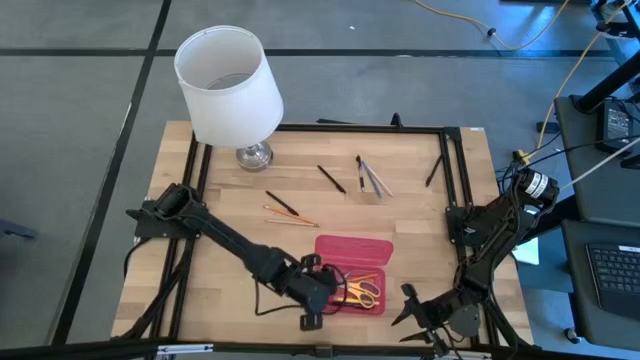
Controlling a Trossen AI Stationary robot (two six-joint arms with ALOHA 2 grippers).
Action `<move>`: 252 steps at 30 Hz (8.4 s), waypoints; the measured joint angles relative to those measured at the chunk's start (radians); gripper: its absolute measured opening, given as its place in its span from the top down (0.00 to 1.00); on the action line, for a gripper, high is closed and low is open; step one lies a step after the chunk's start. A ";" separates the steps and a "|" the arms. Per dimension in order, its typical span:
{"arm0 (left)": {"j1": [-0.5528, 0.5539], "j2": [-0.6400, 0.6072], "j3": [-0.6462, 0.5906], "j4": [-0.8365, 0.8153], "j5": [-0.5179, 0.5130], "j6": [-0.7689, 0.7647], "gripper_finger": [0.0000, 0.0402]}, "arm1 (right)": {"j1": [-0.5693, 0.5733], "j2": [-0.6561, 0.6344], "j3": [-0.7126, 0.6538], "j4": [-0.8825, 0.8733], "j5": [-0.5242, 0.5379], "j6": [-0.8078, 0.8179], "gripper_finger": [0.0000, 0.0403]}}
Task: Pick & place school supplies into a supply box
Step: Put the blue supply into the pink supply box, then put the brown supply into the pink supply box
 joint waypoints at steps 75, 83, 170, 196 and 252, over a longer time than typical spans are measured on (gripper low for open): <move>0.032 0.317 0.278 -0.341 0.023 -0.127 0.63 | 0.000 0.000 0.000 -0.060 0.008 0.055 0.51; 0.035 0.325 0.279 -0.334 0.054 -0.132 0.65 | 0.000 0.000 0.000 -0.060 0.008 0.054 0.51; 0.041 0.401 0.357 -0.228 -0.131 -0.110 0.88 | 0.000 0.000 0.000 -0.077 -0.003 0.107 0.51; 0.017 0.252 0.361 -0.419 -0.144 -0.063 0.56 | 0.000 0.000 0.000 -0.079 -0.024 0.110 0.51; 0.502 -0.651 -1.080 0.537 0.094 0.425 0.79 | 0.020 0.004 0.000 -0.110 -0.036 0.184 0.51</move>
